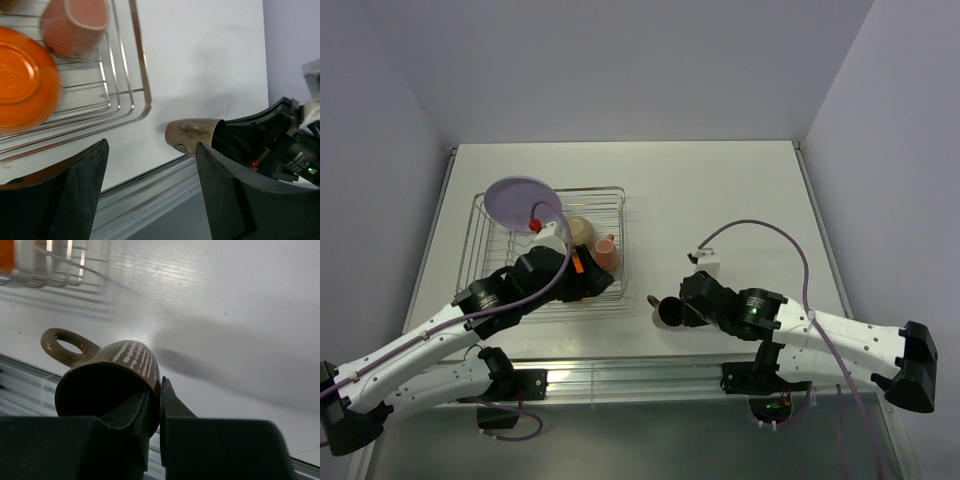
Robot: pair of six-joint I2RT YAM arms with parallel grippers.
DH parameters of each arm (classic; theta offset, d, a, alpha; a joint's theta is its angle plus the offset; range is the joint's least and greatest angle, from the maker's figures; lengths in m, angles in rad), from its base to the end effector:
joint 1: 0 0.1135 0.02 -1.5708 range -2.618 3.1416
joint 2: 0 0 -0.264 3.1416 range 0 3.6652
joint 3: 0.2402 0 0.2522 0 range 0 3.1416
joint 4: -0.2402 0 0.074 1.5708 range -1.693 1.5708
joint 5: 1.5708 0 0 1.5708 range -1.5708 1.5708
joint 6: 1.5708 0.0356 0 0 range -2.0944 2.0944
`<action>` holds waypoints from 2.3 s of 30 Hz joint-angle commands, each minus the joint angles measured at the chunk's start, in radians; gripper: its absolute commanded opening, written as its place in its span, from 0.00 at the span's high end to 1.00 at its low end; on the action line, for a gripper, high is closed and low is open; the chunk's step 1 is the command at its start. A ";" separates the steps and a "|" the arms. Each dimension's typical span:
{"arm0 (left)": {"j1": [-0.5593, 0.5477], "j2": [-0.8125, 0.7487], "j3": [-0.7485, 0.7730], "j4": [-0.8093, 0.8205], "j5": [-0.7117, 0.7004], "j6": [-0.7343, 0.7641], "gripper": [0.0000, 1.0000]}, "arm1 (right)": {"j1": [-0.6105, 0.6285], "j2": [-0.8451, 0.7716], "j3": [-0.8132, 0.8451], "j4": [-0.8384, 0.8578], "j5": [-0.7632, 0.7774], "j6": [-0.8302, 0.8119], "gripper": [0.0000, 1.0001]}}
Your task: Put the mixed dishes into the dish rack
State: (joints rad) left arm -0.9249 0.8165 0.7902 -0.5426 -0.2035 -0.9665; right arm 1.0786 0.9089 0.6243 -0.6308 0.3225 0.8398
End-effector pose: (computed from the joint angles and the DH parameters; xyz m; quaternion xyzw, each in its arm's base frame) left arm 0.1125 -0.1373 0.3008 -0.0669 0.8714 -0.3353 0.3518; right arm 0.0928 0.1492 0.2251 -0.0600 0.9340 0.1728 0.3069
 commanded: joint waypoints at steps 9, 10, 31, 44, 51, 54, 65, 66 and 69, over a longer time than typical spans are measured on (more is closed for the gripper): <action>-0.091 0.134 -0.019 0.303 0.162 -0.116 0.30 | 0.225 0.005 0.221 -0.116 0.354 0.045 1.00; -0.095 0.142 -0.020 0.317 0.173 -0.126 0.30 | 0.253 0.014 0.229 -0.122 0.372 0.053 1.00; -0.123 0.047 -0.235 0.595 0.285 -0.520 0.30 | 0.575 0.219 0.376 -0.558 0.883 0.462 1.00; -0.123 0.102 -0.292 0.765 0.351 -0.676 0.35 | 0.696 0.324 0.450 -0.722 0.972 0.644 1.00; -0.123 0.079 -0.275 0.744 0.329 -0.686 0.43 | 0.738 0.329 0.428 -0.727 0.995 0.643 1.00; -0.123 0.075 -0.273 0.747 0.328 -0.689 0.48 | 0.759 0.341 0.416 -0.751 1.010 0.653 1.00; -0.123 0.072 -0.296 0.788 0.352 -0.704 0.78 | 0.793 0.450 0.420 -0.816 1.070 0.682 1.00; -0.123 0.066 -0.304 0.784 0.348 -0.706 0.79 | 0.794 0.456 0.420 -0.816 1.075 0.679 1.00; -0.123 0.039 -0.315 0.776 0.337 -0.713 0.82 | 0.793 0.481 0.423 -0.816 1.084 0.657 1.00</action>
State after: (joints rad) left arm -1.0412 0.9051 0.4686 0.1295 0.1307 -1.6531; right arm 1.8610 1.3727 1.0264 -1.4086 1.3125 1.4544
